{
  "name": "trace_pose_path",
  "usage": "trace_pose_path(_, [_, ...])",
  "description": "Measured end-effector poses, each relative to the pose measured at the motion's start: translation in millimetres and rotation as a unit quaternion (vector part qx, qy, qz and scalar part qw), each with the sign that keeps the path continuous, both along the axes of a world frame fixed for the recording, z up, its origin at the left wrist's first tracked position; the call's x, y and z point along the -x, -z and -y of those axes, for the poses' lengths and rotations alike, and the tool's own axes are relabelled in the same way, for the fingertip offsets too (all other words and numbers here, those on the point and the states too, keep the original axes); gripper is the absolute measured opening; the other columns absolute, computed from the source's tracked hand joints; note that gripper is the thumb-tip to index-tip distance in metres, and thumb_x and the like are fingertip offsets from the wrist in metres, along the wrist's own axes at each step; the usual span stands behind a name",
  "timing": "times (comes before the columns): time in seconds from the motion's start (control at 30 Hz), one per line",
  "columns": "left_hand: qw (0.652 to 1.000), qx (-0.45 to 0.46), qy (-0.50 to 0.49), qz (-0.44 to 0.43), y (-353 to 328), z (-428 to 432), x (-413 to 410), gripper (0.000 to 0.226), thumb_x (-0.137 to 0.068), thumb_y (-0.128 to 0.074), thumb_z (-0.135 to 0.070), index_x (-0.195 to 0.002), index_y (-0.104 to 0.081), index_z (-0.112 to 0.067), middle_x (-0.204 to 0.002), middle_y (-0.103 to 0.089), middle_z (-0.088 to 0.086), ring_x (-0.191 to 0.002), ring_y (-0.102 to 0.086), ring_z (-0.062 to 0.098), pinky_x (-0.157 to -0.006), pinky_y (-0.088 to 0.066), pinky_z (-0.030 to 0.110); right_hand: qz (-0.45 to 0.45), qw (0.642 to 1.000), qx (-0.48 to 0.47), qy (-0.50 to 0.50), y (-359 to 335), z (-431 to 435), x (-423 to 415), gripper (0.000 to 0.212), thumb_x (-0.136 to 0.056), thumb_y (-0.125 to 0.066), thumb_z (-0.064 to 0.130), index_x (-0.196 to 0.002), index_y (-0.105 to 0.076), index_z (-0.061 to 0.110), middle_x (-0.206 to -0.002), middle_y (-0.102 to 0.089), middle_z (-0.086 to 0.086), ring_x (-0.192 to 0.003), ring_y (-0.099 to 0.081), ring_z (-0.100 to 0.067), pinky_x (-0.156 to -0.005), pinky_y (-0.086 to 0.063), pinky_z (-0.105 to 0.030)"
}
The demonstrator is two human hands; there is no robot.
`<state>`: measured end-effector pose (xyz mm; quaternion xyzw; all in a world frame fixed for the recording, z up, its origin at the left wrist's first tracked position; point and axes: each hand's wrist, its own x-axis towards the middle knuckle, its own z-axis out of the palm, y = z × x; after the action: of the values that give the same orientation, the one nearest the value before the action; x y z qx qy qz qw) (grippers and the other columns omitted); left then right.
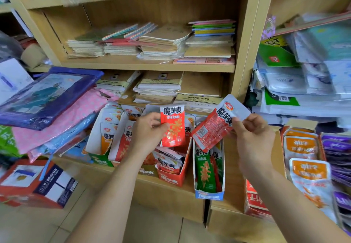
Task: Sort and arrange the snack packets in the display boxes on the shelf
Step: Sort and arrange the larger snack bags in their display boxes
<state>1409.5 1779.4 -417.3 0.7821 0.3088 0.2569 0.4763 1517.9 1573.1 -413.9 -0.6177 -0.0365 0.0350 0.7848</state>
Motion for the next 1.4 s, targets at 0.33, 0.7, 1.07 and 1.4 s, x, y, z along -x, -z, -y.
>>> trace_pose_path(0.33, [0.999, -0.051, -0.005, 0.016, -2.1, 11.2, 12.0, 0.023, -0.085, -0.078, -0.021, -0.104, -0.068, -0.029, -0.099, -0.072, -0.011, -0.087, -0.071, 0.015, -0.084, -0.059, 0.044, -0.027, 0.997, -0.038, -0.055, -5.6, 5.9, -5.1, 0.009, -0.094, -0.067, 0.012, -0.087, -0.069, 0.007, -0.079, -0.072, -0.005, -0.072, -0.067, -0.011, -0.064, -0.06, -0.027])
trace_pose_path(0.7, [0.953, -0.18, 0.197, -0.14, -16.4, 25.9, 60.5, 0.013, -0.082, -0.068, -0.049, -0.081, -0.075, -0.038, -0.093, -0.07, -0.024, -0.095, -0.065, -0.001, -0.086, -0.054, 0.037, 0.087, 0.994, 0.014, -0.064, -1.9, -13.2, 8.5, 0.009, -0.091, -0.071, 0.013, -0.085, -0.066, 0.017, -0.084, -0.071, -0.013, -0.075, -0.073, -0.023, -0.069, -0.062, -0.046])
trace_pose_path(1.07, [0.97, -0.154, 0.162, -0.097, -2.7, 15.0, 71.7, 0.036, -0.073, -0.07, -0.066, -0.095, -0.072, -0.038, -0.103, -0.068, -0.023, -0.101, -0.063, -0.001, -0.089, -0.053, 0.036, 0.296, 0.897, 0.244, -0.219, 16.0, -39.2, 39.5, 0.015, -0.089, -0.073, 0.014, -0.102, -0.075, 0.02, -0.075, -0.068, 0.017, -0.076, -0.065, 0.003, -0.065, -0.046, -0.009])
trace_pose_path(1.4, [0.974, -0.104, 0.19, -0.059, 3.2, 13.1, 81.9, 0.026, -0.075, -0.085, -0.017, -0.094, -0.076, -0.032, -0.106, -0.071, -0.017, -0.101, -0.069, 0.008, -0.083, -0.061, 0.041, 0.302, 0.855, 0.251, -0.34, 13.8, -18.9, 34.6, 0.029, -0.081, -0.076, 0.005, -0.106, -0.073, 0.02, -0.094, -0.069, 0.007, -0.088, -0.064, -0.008, -0.072, -0.055, -0.025])
